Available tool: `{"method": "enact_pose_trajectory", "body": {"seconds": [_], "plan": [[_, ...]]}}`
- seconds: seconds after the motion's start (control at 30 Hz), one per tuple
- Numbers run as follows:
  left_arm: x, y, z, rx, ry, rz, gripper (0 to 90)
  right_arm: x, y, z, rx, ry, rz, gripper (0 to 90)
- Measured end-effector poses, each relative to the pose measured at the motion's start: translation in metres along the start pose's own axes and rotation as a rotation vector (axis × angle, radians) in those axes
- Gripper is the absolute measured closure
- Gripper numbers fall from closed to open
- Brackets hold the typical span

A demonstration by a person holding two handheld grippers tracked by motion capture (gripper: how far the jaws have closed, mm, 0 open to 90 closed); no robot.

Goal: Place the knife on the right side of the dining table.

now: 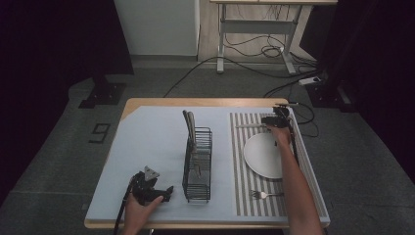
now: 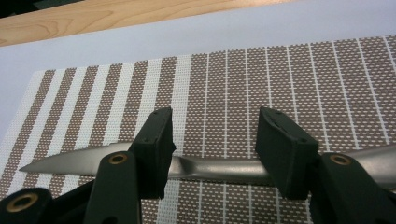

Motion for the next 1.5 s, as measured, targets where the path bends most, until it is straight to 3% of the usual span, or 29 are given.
{"method": "enact_pose_trajectory", "body": {"seconds": [0.1,0.23,0.57,0.93,1.5], "plan": [[0.000,0.000,0.000,0.000,0.000,0.000,0.0,0.000,-0.001,-0.001,-0.005,0.003,-0.006,45.6],[0.000,0.000,0.000,0.000,0.000,0.000,0.0,0.003,-0.007,-0.001,0.023,0.023,-0.040,45.6],[0.000,0.000,0.000,-0.001,0.001,0.001,0.0,-0.002,-0.050,0.009,0.127,0.002,-0.117,45.8],[0.000,0.000,0.000,-0.001,0.000,0.001,0.0,-0.027,-0.097,0.025,0.224,-0.054,-0.168,45.8],[0.000,0.000,0.000,-0.001,0.000,0.002,0.0,-0.088,-0.146,0.037,0.358,-0.116,-0.232,45.8]]}}
Point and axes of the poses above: each handheld gripper's, and its own axes: y roughly forward along the jaws, x roughly out of its top, z roughly to its left, the point moved 7 cm from there along y, roughly forward along the jaws, and after that the axes turned 6 degrees about -x, right-handed, at the moved point
